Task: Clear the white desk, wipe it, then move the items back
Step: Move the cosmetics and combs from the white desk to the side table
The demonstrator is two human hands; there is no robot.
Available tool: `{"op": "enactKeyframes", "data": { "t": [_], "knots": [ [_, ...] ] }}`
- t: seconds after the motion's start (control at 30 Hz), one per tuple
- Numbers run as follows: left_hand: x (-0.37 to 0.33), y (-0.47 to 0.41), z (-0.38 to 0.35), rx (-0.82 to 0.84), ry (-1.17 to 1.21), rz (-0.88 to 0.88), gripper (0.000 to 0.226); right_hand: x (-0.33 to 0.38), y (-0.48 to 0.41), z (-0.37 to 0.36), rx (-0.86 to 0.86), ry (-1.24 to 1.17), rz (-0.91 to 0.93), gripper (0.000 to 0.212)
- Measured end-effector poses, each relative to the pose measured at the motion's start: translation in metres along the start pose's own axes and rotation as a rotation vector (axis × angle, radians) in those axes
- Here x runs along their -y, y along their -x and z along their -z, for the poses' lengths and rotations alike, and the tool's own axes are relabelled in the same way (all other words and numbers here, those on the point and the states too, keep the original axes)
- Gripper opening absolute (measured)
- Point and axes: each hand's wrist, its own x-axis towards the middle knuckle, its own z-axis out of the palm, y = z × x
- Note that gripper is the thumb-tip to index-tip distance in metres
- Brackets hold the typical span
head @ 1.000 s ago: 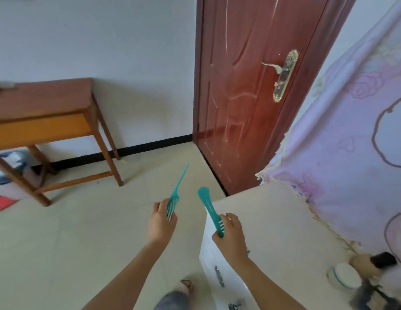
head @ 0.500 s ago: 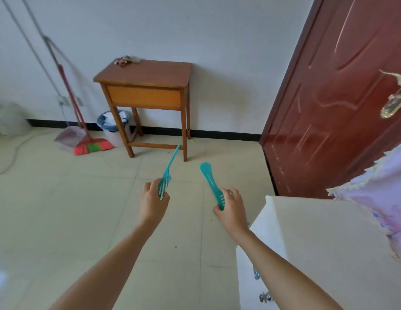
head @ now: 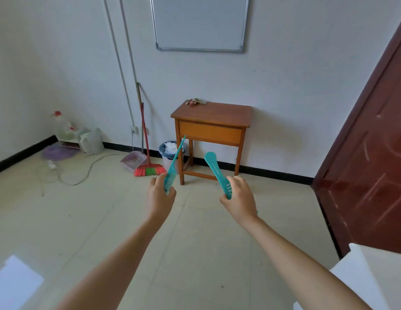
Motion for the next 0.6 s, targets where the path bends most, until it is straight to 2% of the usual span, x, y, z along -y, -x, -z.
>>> {"op": "enactKeyframes", "data": {
  "t": [0.27, 0.6],
  "knots": [
    [0.022, -0.052, 0.074, -0.038, 0.052, -0.055, 0.045, 0.082, -0.037, -0.026, -0.051, -0.022, 0.049, 0.057],
    [0.041, -0.132, 0.084, -0.061, 0.021, -0.028, 0.044, 0.105, -0.125, -0.051, -0.079, 0.000, 0.139, 0.057]
  ]
}}
